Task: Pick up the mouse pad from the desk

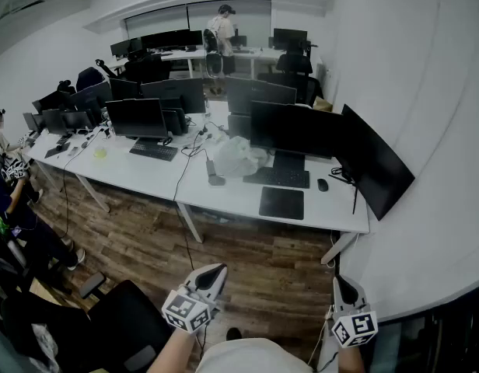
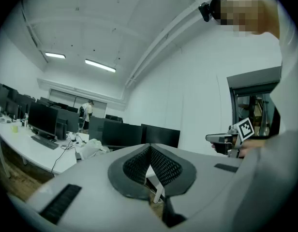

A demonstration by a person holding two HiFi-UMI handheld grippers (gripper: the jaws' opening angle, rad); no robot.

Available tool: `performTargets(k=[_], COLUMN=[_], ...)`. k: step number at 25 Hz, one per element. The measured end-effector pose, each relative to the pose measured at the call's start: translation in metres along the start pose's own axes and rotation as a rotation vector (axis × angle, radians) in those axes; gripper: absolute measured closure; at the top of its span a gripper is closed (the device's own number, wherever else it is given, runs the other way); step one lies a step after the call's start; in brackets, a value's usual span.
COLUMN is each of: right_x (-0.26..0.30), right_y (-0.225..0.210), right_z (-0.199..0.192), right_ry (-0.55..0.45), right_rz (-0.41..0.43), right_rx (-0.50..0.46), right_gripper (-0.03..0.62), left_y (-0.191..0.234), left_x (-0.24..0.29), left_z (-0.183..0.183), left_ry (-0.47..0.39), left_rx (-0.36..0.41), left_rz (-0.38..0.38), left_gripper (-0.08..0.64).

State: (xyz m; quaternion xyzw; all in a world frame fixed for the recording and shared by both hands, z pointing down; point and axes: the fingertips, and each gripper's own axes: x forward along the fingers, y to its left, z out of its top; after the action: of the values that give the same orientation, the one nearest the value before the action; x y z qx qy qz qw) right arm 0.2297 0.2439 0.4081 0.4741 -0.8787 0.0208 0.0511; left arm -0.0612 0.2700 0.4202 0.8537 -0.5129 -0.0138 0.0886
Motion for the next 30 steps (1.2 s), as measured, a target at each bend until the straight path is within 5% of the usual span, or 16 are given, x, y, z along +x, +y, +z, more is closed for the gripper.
performTargets(k=[23,30], right_x=[0.008,0.016], right_y=[0.01,0.024], right_z=[0.002,0.004], right_ry=[-0.018,-0.02], right_rz=[-0.011,-0.009], right_rx=[-0.007,0.012], right_gripper=[0.58,0.535], left_y=[0.001,0.002], left_x=[-0.004,-0.004], left_z=[-0.003,-0.003], left_ry=[-0.011,-0.006], left_rx=[-0.014,-0.003], left_rz=[0.012,-0.018], left_gripper=[0.543,0.543])
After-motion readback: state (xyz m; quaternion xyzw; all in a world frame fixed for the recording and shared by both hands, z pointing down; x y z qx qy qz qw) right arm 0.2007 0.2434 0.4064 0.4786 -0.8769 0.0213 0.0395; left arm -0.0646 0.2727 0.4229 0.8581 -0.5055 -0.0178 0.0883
